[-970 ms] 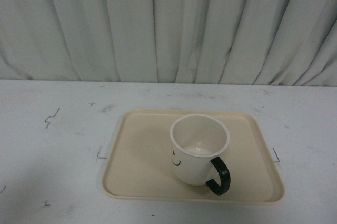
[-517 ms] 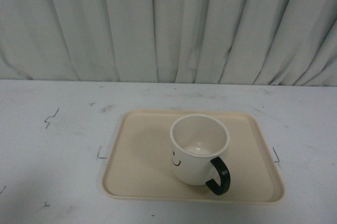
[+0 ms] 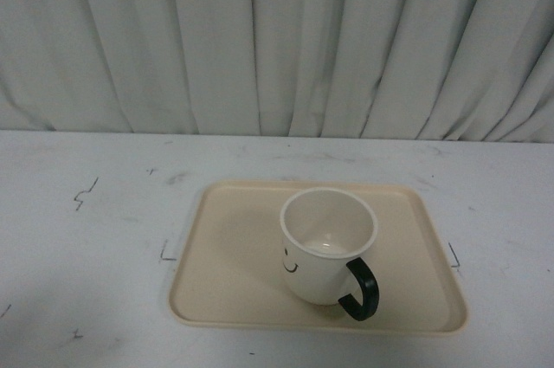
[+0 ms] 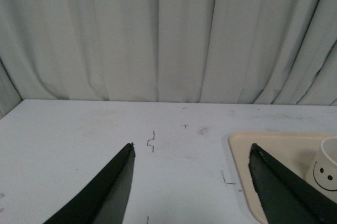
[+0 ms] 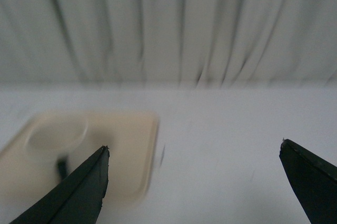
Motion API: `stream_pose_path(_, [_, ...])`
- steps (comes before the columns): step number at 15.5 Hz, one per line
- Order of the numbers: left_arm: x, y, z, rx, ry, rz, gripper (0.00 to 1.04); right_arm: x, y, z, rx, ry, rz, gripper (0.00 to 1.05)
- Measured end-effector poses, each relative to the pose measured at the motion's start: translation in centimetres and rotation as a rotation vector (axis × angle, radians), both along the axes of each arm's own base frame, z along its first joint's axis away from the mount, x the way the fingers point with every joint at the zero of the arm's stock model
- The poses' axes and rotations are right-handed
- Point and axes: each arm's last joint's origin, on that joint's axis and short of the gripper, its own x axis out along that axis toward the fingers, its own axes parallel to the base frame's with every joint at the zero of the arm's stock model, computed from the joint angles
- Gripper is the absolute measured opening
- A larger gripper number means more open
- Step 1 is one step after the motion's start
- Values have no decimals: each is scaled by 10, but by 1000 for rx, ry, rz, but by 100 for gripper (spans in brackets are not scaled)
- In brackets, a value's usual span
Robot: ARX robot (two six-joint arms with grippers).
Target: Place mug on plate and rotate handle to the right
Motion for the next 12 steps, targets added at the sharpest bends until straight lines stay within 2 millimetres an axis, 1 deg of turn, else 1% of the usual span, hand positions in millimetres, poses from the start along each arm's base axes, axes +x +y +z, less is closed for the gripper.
stream_pose_path(1, [0,0,0,0,0,-5,80,12,-5,6,40,232,42,98])
stream_pose_path(3, [0,0,0,1,0,-2,98,44,-6,33,50,296,81,98])
stream_pose_path(4, [0,0,0,3,0,-1,100,63,-3,46,47,313,117,98])
stream_pose_path(5, [0,0,0,3,0,-1,97,81,-1,54,48,364,133,98])
stream_pose_path(6, [0,0,0,3,0,-1,98,107,3,55,46,472,141,98])
stream_pose_path(7, [0,0,0,3,0,-1,98,136,11,52,31,596,152,98])
stream_pose_path(8, [0,0,0,3,0,-1,98,155,18,52,33,666,174,98])
stream_pose_path(10, [0,0,0,3,0,-1,98,189,35,55,47,753,218,98])
stream_pose_path(12, [0,0,0,3,0,-1,98,212,52,52,67,806,253,98])
